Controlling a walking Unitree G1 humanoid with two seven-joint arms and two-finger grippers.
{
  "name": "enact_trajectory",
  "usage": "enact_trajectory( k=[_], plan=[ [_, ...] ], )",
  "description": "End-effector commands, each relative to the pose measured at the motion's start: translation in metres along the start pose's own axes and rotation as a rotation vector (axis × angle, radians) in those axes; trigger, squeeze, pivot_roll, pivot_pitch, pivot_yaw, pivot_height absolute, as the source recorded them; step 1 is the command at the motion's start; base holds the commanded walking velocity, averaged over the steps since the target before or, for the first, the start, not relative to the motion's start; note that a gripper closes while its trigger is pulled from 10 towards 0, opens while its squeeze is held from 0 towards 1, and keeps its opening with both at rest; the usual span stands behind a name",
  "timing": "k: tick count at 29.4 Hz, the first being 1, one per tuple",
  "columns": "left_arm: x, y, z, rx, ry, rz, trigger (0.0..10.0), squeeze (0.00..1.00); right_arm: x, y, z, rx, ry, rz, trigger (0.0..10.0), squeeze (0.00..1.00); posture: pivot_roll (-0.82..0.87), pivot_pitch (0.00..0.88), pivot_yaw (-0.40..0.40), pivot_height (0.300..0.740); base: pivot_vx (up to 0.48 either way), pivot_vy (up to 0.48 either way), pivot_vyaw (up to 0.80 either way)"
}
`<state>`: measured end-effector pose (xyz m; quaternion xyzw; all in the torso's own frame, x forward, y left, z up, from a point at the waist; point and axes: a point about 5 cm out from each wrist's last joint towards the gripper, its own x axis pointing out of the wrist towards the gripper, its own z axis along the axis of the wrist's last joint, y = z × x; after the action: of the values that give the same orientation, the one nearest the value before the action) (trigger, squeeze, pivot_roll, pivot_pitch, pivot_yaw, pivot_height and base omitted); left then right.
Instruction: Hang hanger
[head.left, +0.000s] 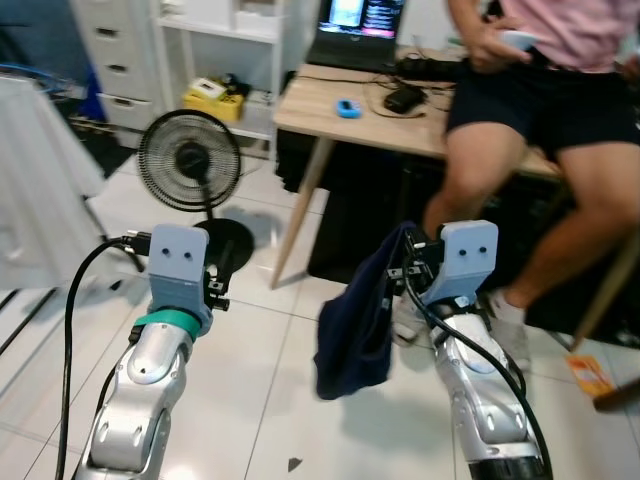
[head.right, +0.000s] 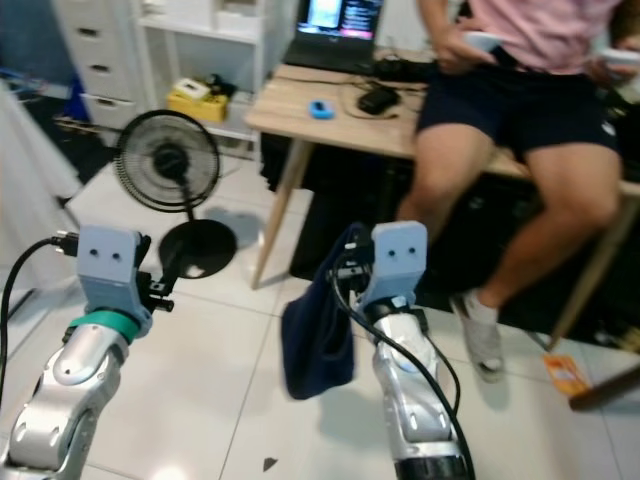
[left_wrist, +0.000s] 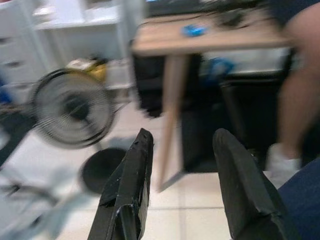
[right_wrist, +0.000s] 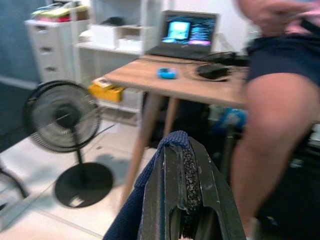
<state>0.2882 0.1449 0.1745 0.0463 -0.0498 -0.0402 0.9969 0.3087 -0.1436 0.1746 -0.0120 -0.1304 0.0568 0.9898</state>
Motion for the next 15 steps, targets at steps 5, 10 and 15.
enact_trajectory(
  k=[5,10,15],
  plan=[
    [-0.0010,-0.0012,-0.0012,-0.007,0.017,-0.006,10.0,0.00,-0.0002,-0.0011,0.0034,-0.001,-0.016,-0.007,10.0,0.00,0.01,0.001,0.039,0.740,0.000,0.000,-0.80],
    [-0.0012,-0.0019,-0.0014,-0.003,0.020,-0.008,10.0,0.00,-0.0002,-0.0014,0.0034,0.001,-0.015,-0.008,10.0,0.00,0.01,0.004,0.039,0.740,0.000,0.000,-0.80],
    [-0.0011,-0.0019,-0.0011,0.000,0.023,-0.007,10.0,0.00,-0.0001,-0.0008,0.0036,0.002,-0.014,-0.008,10.0,0.00,0.01,0.006,0.038,0.740,0.000,0.000,-0.80]
  ],
)
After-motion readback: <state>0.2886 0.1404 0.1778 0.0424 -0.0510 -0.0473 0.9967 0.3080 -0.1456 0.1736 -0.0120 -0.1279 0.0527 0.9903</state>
